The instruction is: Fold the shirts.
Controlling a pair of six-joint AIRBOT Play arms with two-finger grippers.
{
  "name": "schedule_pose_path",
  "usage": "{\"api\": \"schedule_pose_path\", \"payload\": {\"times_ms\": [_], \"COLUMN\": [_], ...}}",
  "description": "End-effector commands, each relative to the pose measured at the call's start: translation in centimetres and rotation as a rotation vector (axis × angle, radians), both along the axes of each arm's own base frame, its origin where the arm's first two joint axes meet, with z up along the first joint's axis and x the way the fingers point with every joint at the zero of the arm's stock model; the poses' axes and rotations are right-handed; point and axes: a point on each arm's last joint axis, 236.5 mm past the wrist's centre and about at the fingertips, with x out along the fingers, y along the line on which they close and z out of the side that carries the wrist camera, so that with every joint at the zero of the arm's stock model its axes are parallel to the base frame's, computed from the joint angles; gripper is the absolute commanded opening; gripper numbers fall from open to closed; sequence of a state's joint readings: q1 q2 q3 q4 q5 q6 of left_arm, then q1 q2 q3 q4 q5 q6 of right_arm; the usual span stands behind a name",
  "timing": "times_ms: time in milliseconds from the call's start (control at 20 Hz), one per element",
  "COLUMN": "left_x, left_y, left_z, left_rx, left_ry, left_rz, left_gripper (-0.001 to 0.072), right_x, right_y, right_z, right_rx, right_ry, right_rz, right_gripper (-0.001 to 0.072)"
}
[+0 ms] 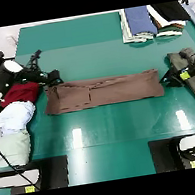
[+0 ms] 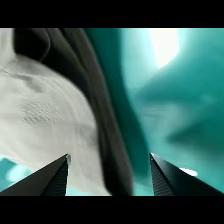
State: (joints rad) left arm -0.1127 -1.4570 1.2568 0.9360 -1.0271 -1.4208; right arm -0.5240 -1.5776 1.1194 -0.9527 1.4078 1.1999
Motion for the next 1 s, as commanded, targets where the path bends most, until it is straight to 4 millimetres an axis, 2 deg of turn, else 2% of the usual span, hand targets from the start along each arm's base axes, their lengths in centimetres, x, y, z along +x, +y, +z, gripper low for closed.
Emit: {"api": "schedule_pose_path", "payload": {"times_ms": [0,50,100,200,250,300,400,550,650,800,950], "left_x": [0.1,-0.1,-0.3,-0.4,-0.4,-0.5,-0.7,-0.3,-0.4,-1.0,-1.5], "left_y": [-5.4,-6.9,-8.2,-10.5,-11.6,-12.6,-14.6,-17.0,-17.8,-19.3,-19.6], "left_z": [0.2,0.0,-0.4,-1.2,-1.5,-1.8,-2.6,-4.4,-6.0,-7.4,-8.3], "left_rx": [-0.018,-0.021,-0.027,-0.03,-0.03,-0.03,-0.026,-0.022,-0.015,-0.019,-0.012], "left_ry": [-0.057,-0.067,-0.064,-0.085,-0.098,-0.097,-0.085,-0.06,-0.027,0.003,0.021], "left_rz": [-0.027,-0.042,-0.047,-0.064,-0.075,-0.094,-0.138,-0.178,-0.194,-0.212,-0.218], "left_gripper": [0.0025,0.0024,0.0024,0.0024,0.0024,0.0024,0.0024,0.0024,0.0024,0.0024,0.0024], "right_x": [1.1,1.6,2.0,3.1,3.9,4.5,5.5,7.2,8.0,7.8,7.0], "right_y": [3.5,4.6,5.6,7.1,7.7,8.1,9.1,10.6,11.9,15.8,19.8], "right_z": [-1.8,-2.1,-2.4,-2.2,-1.4,-0.2,3.5,11.0,16.2,22.5,26.7], "right_rx": [0.139,0.154,0.153,0.129,0.122,0.128,0.131,0.08,0.044,0.03,0.046], "right_ry": [-0.056,-0.06,-0.06,-0.093,-0.121,-0.147,-0.219,-0.379,-0.488,-0.616,-0.698], "right_rz": [-0.05,-0.039,-0.015,0.042,0.075,0.108,0.178,0.225,0.242,0.308,0.372], "right_gripper": [0.057,0.0569,0.0514,0.0208,0.005,0.0017,0.0017,0.0016,0.0017,0.0016,0.0016]}}
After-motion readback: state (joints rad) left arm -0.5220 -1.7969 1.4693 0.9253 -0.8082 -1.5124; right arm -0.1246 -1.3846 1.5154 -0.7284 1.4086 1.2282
